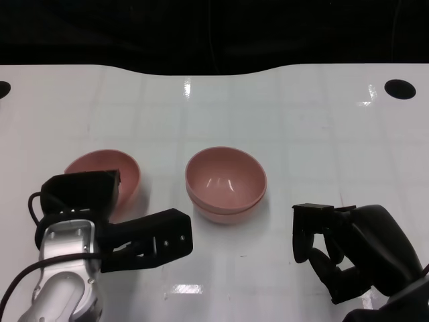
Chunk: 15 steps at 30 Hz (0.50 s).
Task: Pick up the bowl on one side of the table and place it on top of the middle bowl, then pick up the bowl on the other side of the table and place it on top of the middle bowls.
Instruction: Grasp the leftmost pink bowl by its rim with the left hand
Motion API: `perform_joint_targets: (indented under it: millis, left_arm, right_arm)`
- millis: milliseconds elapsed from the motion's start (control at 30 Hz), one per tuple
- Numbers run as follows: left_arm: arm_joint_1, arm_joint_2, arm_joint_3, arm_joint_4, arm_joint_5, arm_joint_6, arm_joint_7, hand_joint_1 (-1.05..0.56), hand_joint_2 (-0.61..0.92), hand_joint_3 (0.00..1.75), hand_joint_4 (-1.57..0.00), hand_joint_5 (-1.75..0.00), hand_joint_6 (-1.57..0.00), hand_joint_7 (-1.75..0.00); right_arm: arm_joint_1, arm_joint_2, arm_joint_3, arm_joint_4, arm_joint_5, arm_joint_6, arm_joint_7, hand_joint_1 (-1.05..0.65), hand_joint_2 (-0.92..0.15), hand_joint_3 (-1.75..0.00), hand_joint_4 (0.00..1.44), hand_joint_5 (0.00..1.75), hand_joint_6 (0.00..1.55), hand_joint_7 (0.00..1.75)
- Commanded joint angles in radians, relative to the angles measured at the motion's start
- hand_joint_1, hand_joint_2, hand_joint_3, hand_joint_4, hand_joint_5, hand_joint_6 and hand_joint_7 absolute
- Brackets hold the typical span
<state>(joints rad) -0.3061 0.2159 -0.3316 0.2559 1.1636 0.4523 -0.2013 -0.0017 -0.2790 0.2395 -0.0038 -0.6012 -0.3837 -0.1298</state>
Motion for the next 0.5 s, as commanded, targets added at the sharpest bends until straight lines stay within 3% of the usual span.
perform_joint_targets:
  millis: [33, 167, 200, 233, 300, 333, 500]
  left_arm:
    - [-0.040, 0.022, -0.017, 0.062, -0.025, 0.005, 0.040, -0.59, 0.92, 0.04, -0.71, -0.22, -0.48, -0.01]
    - [-0.067, 0.042, -0.035, 0.134, -0.072, -0.042, 0.094, -0.52, 0.92, 0.07, -0.77, -0.28, -0.55, -0.04]
    - [-0.072, 0.050, -0.035, 0.155, -0.093, -0.069, 0.115, -0.46, 0.92, 0.08, -0.73, -0.64, -0.59, -0.03]
    - [-0.077, 0.058, -0.036, 0.172, -0.112, -0.094, 0.132, -0.40, 0.92, 0.08, -0.66, -1.12, -0.69, -0.03]
    - [-0.082, 0.074, -0.041, 0.197, -0.141, -0.134, 0.165, -0.35, 0.92, 0.09, -0.63, -1.42, -0.77, -0.04]
    - [-0.084, 0.080, -0.044, 0.206, -0.151, -0.148, 0.179, -0.33, 0.92, 0.09, -0.71, -1.55, -0.88, -0.08]
    - [-0.078, 0.124, -0.069, 0.212, -0.168, -0.214, 0.246, -0.39, 0.92, 0.17, -0.77, -1.65, -1.04, -0.13]
  right_arm:
    - [-0.001, -0.006, -0.007, 0.001, 0.003, 0.002, -0.004, -0.04, -0.17, -1.53, 1.00, 1.75, 0.77, 1.71]
    - [-0.001, -0.006, -0.007, -0.006, 0.005, 0.009, 0.003, -0.05, -0.18, -1.53, 1.00, 1.75, 0.77, 1.71]
    - [-0.001, -0.006, -0.007, -0.008, 0.003, 0.010, 0.003, -0.05, -0.18, -1.53, 1.00, 1.75, 0.77, 1.71]
    - [0.000, -0.005, -0.006, -0.008, 0.001, 0.010, 0.002, -0.05, -0.17, -1.53, 1.00, 1.75, 0.77, 1.71]
    - [0.000, -0.004, -0.006, -0.007, 0.001, 0.009, 0.000, -0.05, -0.17, -1.53, 1.00, 1.75, 0.77, 1.70]
    - [0.000, -0.004, -0.006, -0.005, 0.002, 0.009, -0.002, -0.05, -0.17, -1.53, 1.00, 1.75, 0.77, 1.70]
    - [0.001, -0.004, -0.004, -0.006, -0.002, 0.008, -0.004, -0.06, -0.18, -1.53, 1.00, 1.75, 0.78, 1.69]
